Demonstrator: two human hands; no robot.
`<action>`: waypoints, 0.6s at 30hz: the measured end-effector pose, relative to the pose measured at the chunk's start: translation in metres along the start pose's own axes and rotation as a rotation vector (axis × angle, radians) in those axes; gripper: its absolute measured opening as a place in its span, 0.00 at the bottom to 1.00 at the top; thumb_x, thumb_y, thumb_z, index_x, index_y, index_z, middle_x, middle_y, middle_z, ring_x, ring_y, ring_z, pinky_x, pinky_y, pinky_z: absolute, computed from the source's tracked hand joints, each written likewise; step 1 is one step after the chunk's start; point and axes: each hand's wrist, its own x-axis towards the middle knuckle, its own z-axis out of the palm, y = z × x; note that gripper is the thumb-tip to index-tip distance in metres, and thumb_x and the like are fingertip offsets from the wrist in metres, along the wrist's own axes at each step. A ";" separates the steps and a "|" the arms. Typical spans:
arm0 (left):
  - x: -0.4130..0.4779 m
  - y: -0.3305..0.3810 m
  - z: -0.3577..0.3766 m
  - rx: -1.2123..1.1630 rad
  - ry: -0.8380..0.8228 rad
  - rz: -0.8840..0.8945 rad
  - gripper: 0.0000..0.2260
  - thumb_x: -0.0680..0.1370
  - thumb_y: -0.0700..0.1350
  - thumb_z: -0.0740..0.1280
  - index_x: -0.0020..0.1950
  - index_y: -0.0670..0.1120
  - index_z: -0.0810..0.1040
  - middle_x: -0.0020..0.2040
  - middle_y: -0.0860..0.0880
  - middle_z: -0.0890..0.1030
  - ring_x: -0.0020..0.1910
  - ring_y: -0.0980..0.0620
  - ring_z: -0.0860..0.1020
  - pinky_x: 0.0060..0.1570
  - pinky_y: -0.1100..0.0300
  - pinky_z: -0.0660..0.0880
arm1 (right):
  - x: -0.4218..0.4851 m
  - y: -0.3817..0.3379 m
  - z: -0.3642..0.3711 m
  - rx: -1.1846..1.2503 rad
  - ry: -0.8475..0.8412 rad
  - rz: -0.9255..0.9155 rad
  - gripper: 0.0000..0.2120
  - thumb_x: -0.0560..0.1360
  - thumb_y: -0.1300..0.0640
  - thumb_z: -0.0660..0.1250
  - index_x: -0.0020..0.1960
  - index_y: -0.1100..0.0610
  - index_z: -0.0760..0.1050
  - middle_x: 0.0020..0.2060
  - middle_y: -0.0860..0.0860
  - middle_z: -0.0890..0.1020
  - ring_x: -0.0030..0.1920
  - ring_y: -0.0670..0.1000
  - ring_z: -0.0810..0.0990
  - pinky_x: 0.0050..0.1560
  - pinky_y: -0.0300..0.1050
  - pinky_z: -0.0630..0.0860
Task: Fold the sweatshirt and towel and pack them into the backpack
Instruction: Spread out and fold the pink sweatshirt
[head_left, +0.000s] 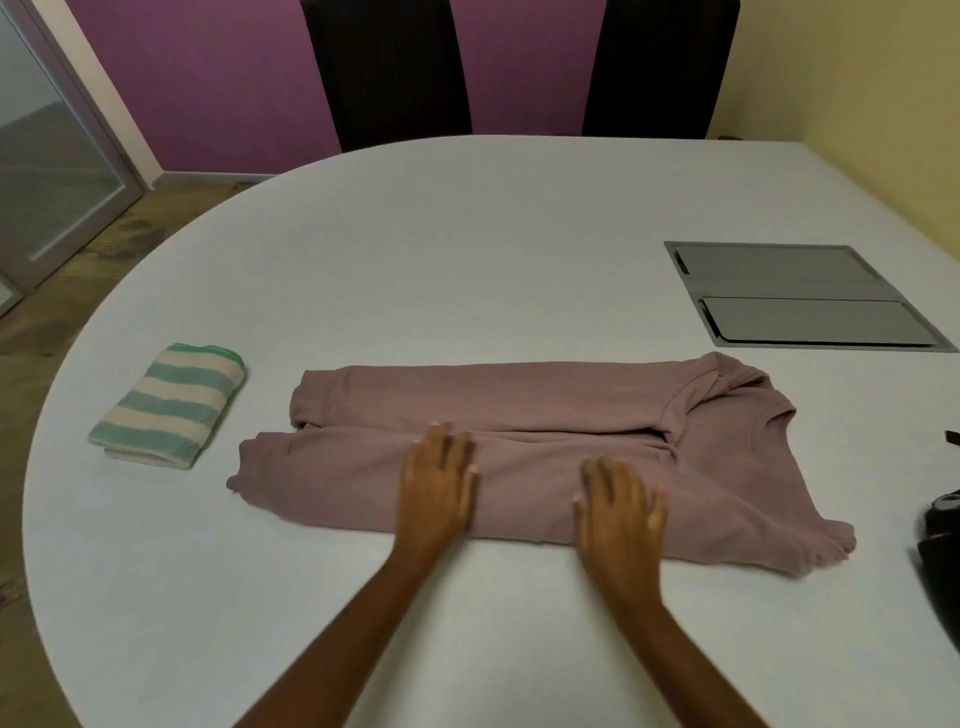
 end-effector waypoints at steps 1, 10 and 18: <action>0.000 0.009 0.006 0.047 -0.061 0.098 0.17 0.81 0.51 0.48 0.61 0.45 0.70 0.60 0.39 0.79 0.63 0.43 0.69 0.61 0.51 0.62 | -0.009 -0.007 0.004 -0.005 -0.065 0.014 0.23 0.80 0.47 0.41 0.63 0.56 0.68 0.58 0.58 0.79 0.61 0.57 0.69 0.60 0.66 0.65; 0.041 -0.031 0.017 0.340 -0.514 0.049 0.40 0.77 0.65 0.33 0.64 0.46 0.76 0.61 0.44 0.79 0.59 0.43 0.79 0.55 0.42 0.74 | 0.001 0.015 0.021 -0.094 -0.399 0.107 0.34 0.75 0.33 0.37 0.66 0.48 0.71 0.65 0.54 0.75 0.66 0.63 0.71 0.65 0.69 0.35; 0.059 -0.069 0.005 0.251 -0.710 -0.154 0.65 0.44 0.77 0.19 0.77 0.51 0.44 0.78 0.47 0.46 0.77 0.49 0.49 0.74 0.50 0.47 | 0.029 0.025 0.025 -0.087 -0.449 0.053 0.37 0.74 0.31 0.34 0.64 0.44 0.73 0.63 0.51 0.77 0.64 0.62 0.73 0.53 0.80 0.57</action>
